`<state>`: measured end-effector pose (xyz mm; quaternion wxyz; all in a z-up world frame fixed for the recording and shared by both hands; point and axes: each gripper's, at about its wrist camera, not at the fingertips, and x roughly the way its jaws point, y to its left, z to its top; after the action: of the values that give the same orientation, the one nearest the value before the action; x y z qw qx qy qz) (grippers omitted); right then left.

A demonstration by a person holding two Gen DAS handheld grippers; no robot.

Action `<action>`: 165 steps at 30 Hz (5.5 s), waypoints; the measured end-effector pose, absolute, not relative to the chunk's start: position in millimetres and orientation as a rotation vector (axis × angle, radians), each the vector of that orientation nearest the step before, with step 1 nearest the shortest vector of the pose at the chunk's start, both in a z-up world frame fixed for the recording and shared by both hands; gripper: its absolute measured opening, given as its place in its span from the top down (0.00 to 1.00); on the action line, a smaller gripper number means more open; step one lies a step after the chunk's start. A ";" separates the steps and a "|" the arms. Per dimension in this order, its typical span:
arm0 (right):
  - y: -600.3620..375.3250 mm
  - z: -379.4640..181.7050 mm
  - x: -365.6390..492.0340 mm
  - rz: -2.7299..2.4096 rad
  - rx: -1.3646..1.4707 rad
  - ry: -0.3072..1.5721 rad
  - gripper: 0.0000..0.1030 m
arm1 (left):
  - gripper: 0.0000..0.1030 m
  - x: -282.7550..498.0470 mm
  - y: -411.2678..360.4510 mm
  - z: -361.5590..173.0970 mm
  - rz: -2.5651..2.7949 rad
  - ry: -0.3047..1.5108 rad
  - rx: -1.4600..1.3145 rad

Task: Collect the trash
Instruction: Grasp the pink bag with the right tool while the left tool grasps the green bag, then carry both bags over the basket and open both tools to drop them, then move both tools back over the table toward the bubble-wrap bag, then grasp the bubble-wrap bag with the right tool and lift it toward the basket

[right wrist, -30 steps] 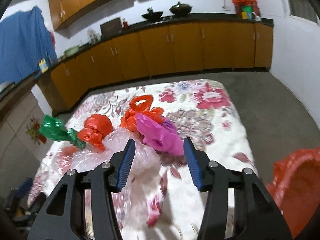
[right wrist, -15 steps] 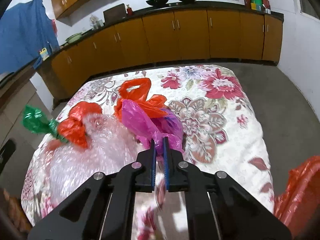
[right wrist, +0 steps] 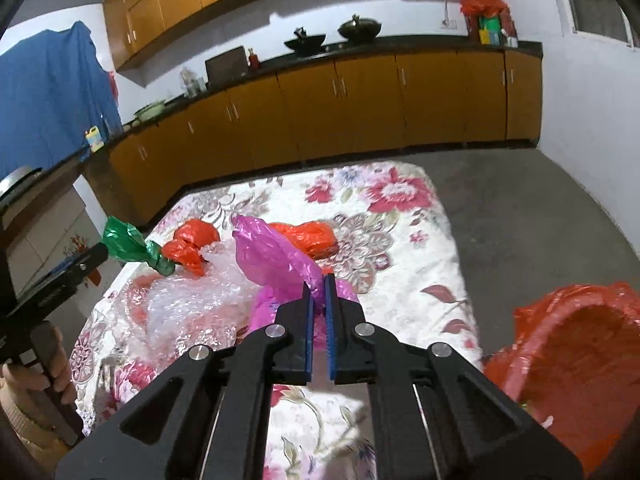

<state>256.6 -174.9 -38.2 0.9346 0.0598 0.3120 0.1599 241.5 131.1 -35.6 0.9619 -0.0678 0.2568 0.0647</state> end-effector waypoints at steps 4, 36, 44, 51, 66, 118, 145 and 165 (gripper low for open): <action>-186.2 -37.9 250.4 0.300 0.127 0.636 0.95 | 0.19 248.4 128.9 -30.0 0.142 0.521 -0.142; -195.3 -9.1 217.9 0.293 0.137 0.582 0.95 | 0.93 248.5 127.5 -1.2 -0.016 0.537 -0.096; -209.8 14.1 184.7 0.246 0.125 0.521 0.95 | 0.92 209.7 112.3 27.6 -0.071 0.499 -0.114; -240.2 29.3 154.2 0.141 0.130 0.469 0.95 | 0.92 188.1 70.0 44.5 -0.179 0.478 -0.114; -339.2 29.5 106.7 -0.165 0.202 0.427 0.95 | 0.93 180.7 -75.4 35.7 -0.472 0.523 -0.114; -327.2 -7.0 125.9 -0.087 0.184 0.532 0.59 | 0.27 173.5 -61.7 -40.0 -0.264 0.616 -0.027; -52.6 -33.1 245.5 0.458 0.013 0.706 0.59 | 0.23 132.9 155.0 -69.4 0.194 0.581 -0.168; -22.4 -77.1 265.0 0.465 -0.078 0.854 0.93 | 0.23 130.5 182.5 -91.8 0.208 0.622 -0.251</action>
<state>265.0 -22.4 -77.1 0.8834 -0.0373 0.4104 0.2232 130.5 182.5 -91.8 0.9390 -0.1227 0.3047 0.1017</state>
